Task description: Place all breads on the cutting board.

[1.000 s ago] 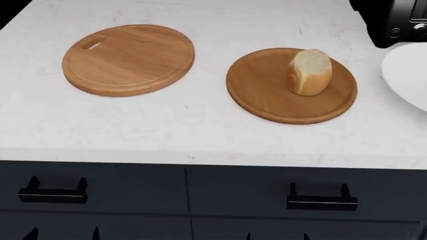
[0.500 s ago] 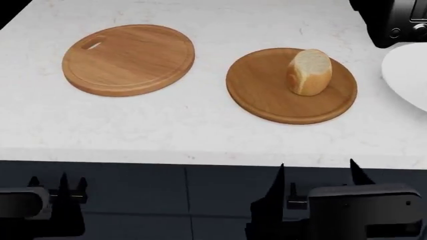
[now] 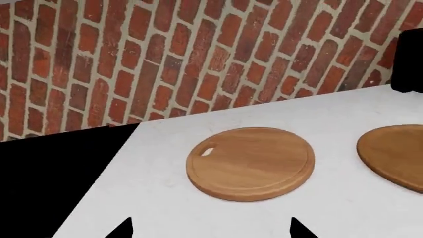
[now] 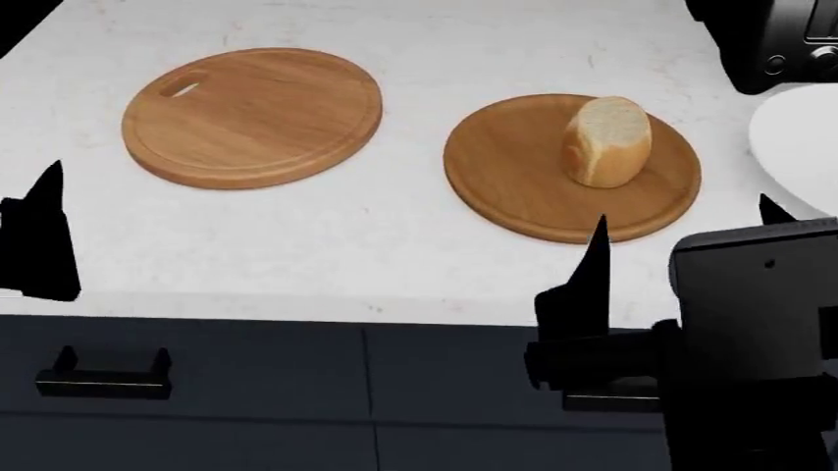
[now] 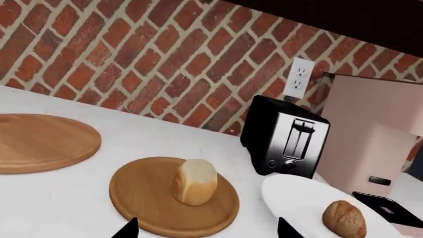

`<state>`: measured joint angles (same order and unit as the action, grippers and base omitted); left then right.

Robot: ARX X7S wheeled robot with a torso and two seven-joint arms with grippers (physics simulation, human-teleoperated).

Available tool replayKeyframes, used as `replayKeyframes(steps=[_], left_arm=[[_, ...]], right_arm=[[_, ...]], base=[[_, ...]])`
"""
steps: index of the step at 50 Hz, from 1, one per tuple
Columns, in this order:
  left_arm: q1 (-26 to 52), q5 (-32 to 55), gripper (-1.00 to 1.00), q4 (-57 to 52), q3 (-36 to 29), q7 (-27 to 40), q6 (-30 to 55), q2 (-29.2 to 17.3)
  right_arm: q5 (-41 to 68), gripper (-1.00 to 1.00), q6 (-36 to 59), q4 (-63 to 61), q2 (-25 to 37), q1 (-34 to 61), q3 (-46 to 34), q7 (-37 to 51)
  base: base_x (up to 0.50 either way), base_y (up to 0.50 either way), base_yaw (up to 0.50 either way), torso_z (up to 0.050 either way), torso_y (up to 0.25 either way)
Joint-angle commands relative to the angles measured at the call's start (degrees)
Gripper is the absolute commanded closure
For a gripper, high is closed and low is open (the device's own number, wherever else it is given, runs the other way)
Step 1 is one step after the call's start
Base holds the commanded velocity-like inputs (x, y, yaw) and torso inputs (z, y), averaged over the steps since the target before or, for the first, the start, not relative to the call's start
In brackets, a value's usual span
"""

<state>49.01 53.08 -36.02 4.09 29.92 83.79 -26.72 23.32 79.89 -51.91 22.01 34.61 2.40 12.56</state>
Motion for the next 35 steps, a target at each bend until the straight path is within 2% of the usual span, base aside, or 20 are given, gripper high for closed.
replayKeyframes(steps=[1,4,5,8,11,14,23,35], left_arm=[[14.03,26.26,-1.0,6.66,1.85,16.48,5.13,-5.56],[15.0,29.9,-1.0,6.84,1.83,18.92,4.73,-5.95],[15.06,28.21,-1.0,5.48,0.81,17.27,3.77,-6.62],[14.19,25.27,-1.0,5.55,-0.5,15.37,1.8,-7.38],[14.63,25.87,-1.0,6.13,-0.64,15.78,1.55,-7.42],[14.67,26.24,-1.0,6.05,-0.89,16.01,1.21,-7.59],[14.87,27.42,-1.0,6.2,-1.42,16.82,0.31,-7.94],[15.53,27.68,-1.0,6.8,-2.24,16.88,-1.17,-8.44]], right_arm=[[26.29,-1.0,10.08,-0.47,2.03,11.79,8.54,17.79],[52.08,-1.0,9.85,3.66,5.33,17.77,9.73,40.82],[60.67,-1.0,9.56,4.62,6.45,19.63,8.74,46.61],[71.62,-1.0,7.41,6.3,8.4,23.92,5.6,55.97],[75.86,-1.0,6.0,8.02,10.15,26.98,3.05,59.45],[77.24,-1.0,5.33,9.18,10.97,28.76,1.55,60.37],[70.55,-1.0,7.13,14.33,11.14,35.64,-2.39,52.35],[68.26,-1.0,5.56,16.38,11.73,36.0,-5.33,49.23]], base=[[0.0,0.0,0.0,0.0,0.0],[0.0,0.0,0.0,0.0,0.0],[0.0,0.0,0.0,0.0,0.0],[0.0,0.0,0.0,0.0,0.0],[0.05,0.0,0.0,0.0,0.0],[0.48,0.0,0.0,0.0,0.0],[0.5,0.0,0.0,0.0,0.0],[0.5,0.0,0.0,0.0,0.0]])
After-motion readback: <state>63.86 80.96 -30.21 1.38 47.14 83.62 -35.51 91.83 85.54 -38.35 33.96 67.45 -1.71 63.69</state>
